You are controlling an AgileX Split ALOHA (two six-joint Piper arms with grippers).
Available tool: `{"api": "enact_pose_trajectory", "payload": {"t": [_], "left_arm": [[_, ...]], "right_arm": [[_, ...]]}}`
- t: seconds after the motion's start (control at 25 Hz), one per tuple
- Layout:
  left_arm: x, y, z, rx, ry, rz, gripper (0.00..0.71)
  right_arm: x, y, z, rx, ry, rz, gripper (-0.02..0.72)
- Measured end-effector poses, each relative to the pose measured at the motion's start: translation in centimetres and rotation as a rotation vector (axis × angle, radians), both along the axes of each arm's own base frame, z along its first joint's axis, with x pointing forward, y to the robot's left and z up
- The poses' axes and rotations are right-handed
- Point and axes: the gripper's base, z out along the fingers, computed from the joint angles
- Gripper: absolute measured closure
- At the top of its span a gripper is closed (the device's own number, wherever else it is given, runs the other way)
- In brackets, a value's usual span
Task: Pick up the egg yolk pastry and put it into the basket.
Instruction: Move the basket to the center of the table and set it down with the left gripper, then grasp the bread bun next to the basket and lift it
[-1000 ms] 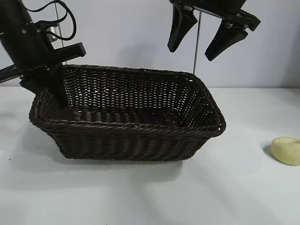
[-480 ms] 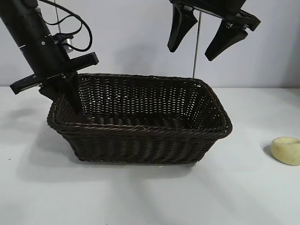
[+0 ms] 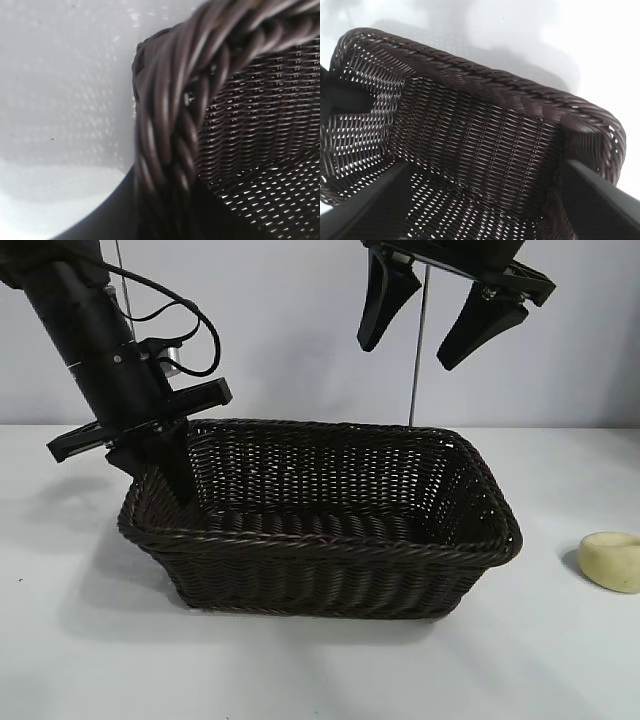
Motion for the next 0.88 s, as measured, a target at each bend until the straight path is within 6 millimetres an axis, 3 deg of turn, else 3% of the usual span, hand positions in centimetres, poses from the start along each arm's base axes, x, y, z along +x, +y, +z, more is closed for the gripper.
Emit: {"api": "enact_pose_trajectory", "payload": {"t": [0.12,0.36,0.6,0.88], "left_arm": [[0.0,0.0,0.0,0.000,0.005,-0.002,0.242],[-0.3,0.3,1.0,0.027,-0.015,-0.024,0.214],[-1.1,0.9,5.0,0.040,-0.101,-0.035,0.212],[-2.9,1.4,11.0,0.010,-0.228,-0.036,0.212]], "right_arm": [[0.0,0.0,0.0,0.000,0.000,0.000,0.113],[0.0,0.0,0.0,0.000,0.001,0.000,0.113],[0.0,0.0,0.0,0.000,0.001,0.000,0.113],[-0.1,0.0,0.0,-0.004,0.013,0.004,0.113]]}}
